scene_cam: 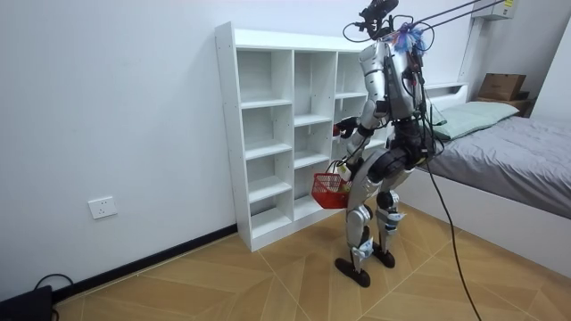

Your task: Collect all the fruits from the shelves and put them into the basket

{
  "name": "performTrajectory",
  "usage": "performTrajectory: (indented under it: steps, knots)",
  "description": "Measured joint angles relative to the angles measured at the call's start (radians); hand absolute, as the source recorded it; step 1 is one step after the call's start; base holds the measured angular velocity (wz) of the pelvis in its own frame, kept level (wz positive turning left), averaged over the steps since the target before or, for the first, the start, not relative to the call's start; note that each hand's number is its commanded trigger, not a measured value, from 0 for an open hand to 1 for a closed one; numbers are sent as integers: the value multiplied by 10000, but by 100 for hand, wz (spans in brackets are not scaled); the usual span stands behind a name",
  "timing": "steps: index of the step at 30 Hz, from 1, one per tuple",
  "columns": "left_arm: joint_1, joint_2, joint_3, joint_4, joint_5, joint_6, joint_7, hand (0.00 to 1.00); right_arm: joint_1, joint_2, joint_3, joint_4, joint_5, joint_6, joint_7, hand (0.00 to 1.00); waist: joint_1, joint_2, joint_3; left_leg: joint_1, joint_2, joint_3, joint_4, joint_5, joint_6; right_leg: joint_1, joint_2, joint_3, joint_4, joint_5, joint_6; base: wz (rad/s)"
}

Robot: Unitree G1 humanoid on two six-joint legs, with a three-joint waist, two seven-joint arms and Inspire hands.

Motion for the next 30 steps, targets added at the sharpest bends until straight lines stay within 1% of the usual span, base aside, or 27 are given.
performTrajectory:
  steps: [8, 11, 19, 27, 30]
  knots:
    - [-22, -14, 0, 18, 0, -2, 0, 100, -113, 17, 6, -2, -2, 41, 184, 0, 2, -34, 57, -15, 1, -15, -91, 0, -2, -3, 3, -25, -26, -1, -2, 0]
    - [-23, -46, 20, 20, -1, -3, 0, 100, -253, 50, -7, -3, 0, 138, 194, 0, 1, -32, 58, -68, -2, -49, -91, 0, -2, -30, 3, -57, -42, -5, -3, 3]
    - [-31, -57, 15, 64, -72, -3, 0, 100, -359, 52, -20, -89, 21, 231, 264, 0, 4, -32, 58, -79, -18, -56, -95, 3, -9, -55, -2, -63, -49, -32, -4, 0]
    - [-57, -69, 31, 86, 13, -1, -61, 100, -452, 136, -31, -227, 221, 242, 268, 0, 35, -28, 56, -82, -17, -61, -95, 3, -15, -76, 8, -53, -63, -38, -7, 0]
    - [-57, -80, 17, 84, 7, 1, -105, 100, -453, 185, -51, -608, 208, 370, 270, 0, 35, -15, 49, -140, -8, -61, -84, 3, -16, -125, 17, -51, -60, -37, -8, 0]
